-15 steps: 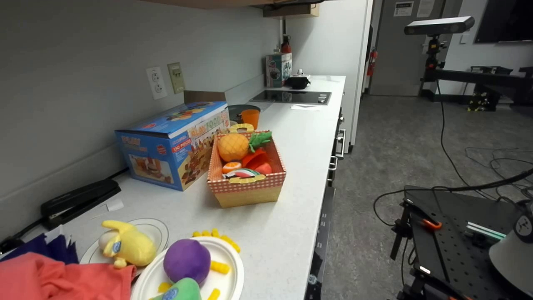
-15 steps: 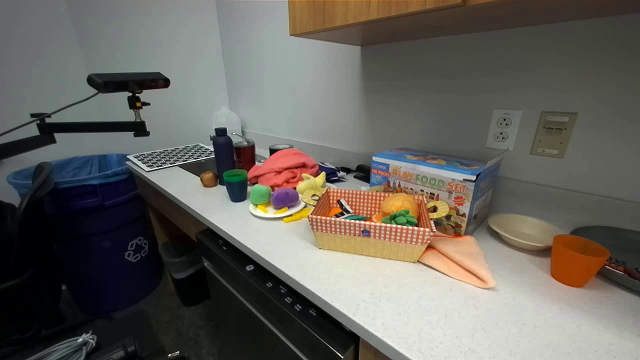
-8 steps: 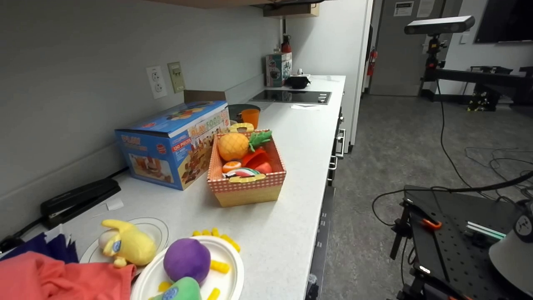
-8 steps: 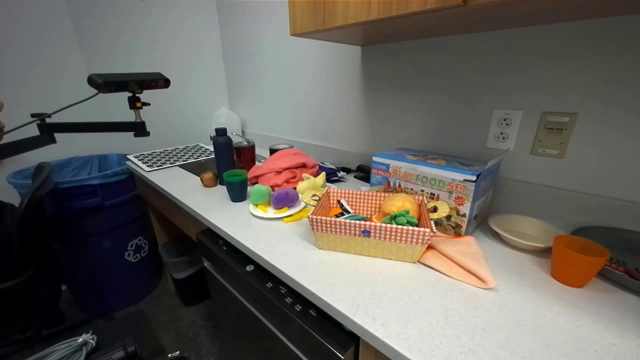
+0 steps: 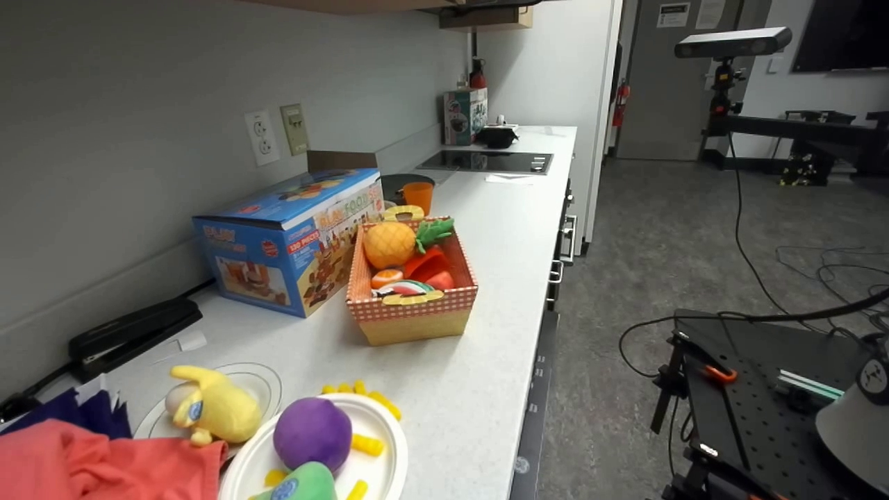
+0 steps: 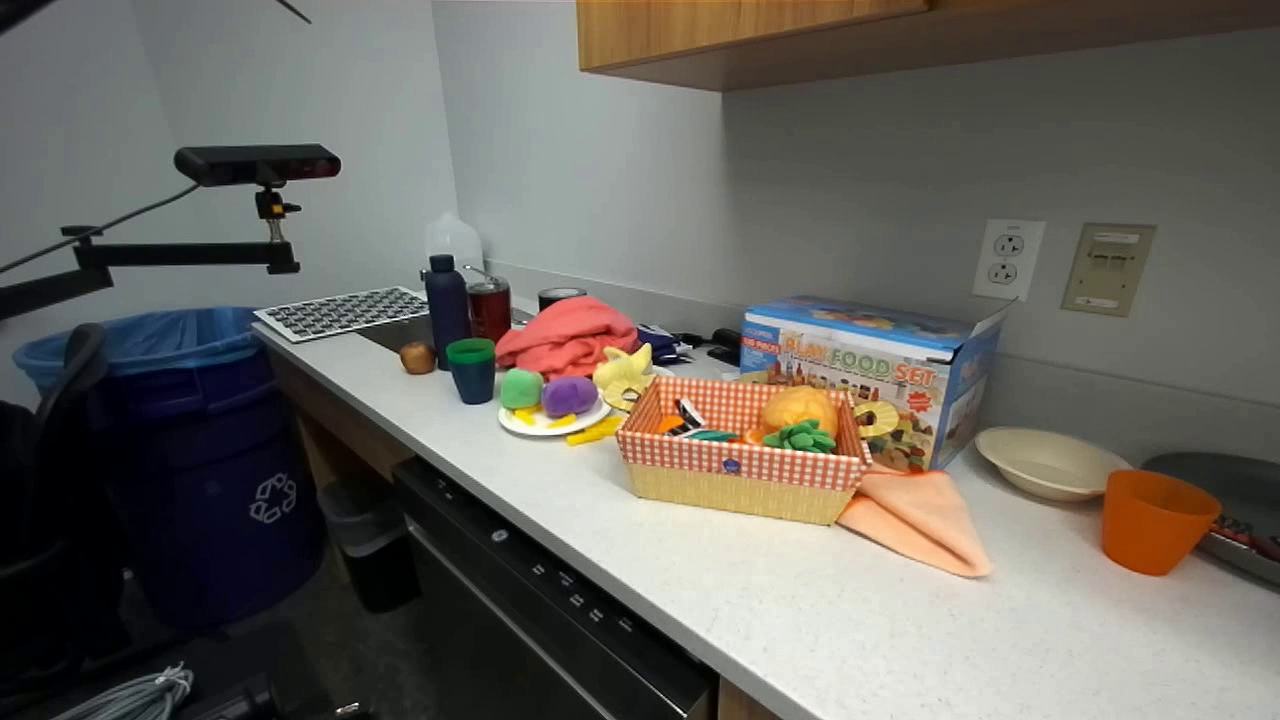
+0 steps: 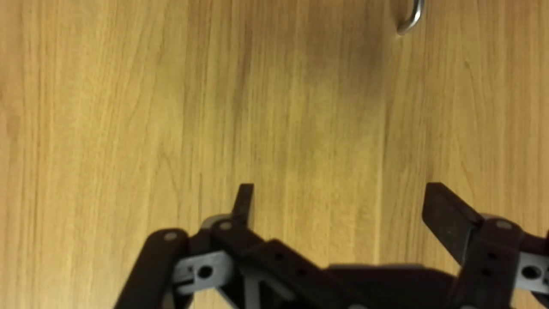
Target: Close the top right cabinet door
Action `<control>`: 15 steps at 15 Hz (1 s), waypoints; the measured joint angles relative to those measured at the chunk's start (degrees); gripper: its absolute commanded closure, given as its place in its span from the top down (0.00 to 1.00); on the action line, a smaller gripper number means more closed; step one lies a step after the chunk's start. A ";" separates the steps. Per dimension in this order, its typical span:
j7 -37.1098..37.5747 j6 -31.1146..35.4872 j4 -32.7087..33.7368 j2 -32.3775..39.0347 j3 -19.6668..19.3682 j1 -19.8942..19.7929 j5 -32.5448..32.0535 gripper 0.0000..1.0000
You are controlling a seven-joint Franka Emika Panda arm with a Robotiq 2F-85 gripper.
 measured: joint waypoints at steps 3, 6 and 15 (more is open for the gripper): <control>-3.17 -0.56 1.50 0.42 1.97 -1.83 2.55 1.00; -3.62 -0.49 3.45 1.50 3.16 -3.80 2.93 1.00; -3.07 -0.04 5.79 2.73 2.29 -4.63 2.93 1.00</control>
